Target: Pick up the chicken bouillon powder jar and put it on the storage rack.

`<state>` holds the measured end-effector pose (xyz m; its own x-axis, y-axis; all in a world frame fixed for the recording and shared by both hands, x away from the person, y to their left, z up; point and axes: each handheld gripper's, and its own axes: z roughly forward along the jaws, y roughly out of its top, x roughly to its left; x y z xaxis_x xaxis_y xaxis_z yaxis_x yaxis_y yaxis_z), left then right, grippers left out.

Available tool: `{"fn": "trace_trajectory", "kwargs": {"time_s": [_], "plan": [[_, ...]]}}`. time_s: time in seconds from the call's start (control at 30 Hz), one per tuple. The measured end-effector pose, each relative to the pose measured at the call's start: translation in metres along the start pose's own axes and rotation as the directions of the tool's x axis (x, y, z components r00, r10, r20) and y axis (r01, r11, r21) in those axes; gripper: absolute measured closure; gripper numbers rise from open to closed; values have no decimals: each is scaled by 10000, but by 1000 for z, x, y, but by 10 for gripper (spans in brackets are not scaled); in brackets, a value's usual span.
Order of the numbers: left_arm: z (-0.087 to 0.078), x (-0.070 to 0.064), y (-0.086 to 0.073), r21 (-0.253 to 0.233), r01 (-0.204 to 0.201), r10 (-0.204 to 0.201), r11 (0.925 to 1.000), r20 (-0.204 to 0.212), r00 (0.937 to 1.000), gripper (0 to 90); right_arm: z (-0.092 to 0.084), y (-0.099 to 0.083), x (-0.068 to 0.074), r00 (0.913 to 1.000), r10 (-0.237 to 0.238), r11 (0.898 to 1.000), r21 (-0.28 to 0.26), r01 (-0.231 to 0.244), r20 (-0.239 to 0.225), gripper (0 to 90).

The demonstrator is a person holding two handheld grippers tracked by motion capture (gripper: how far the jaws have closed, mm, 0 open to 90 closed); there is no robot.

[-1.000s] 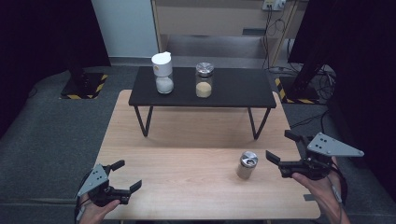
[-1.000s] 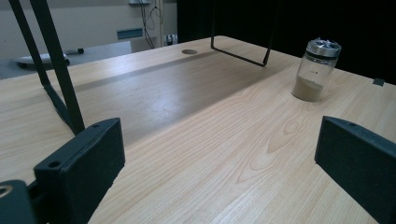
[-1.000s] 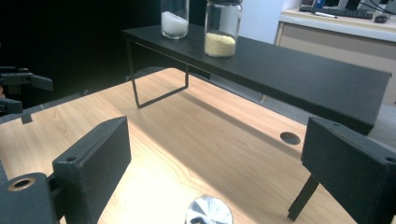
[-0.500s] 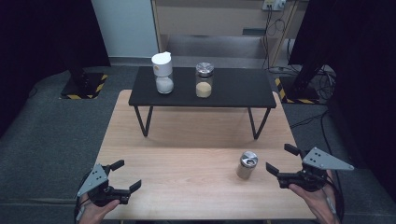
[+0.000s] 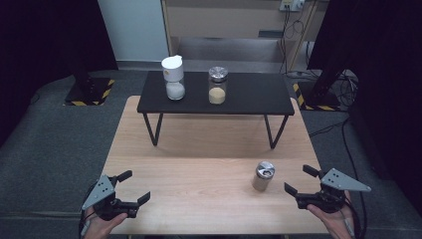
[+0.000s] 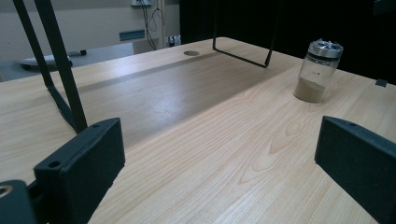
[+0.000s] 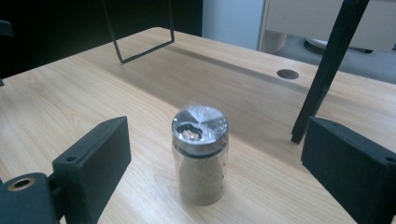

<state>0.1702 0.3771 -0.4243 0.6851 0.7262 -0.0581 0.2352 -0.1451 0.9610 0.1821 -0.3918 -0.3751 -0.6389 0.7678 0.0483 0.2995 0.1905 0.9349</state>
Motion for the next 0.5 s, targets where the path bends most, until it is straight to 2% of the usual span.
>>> {"fn": "trace_trajectory", "kwargs": {"time_s": [0.3,0.5], "plan": [[0,0,0,-2,-13,13,10000,-6,10000,3,2,-15,-2,9997,244,9995,208,-243,-6,87],[0,0,0,-2,-23,23,10000,-20,10000,3,3,-21,0,9997,222,9995,237,-223,60,87]]}}
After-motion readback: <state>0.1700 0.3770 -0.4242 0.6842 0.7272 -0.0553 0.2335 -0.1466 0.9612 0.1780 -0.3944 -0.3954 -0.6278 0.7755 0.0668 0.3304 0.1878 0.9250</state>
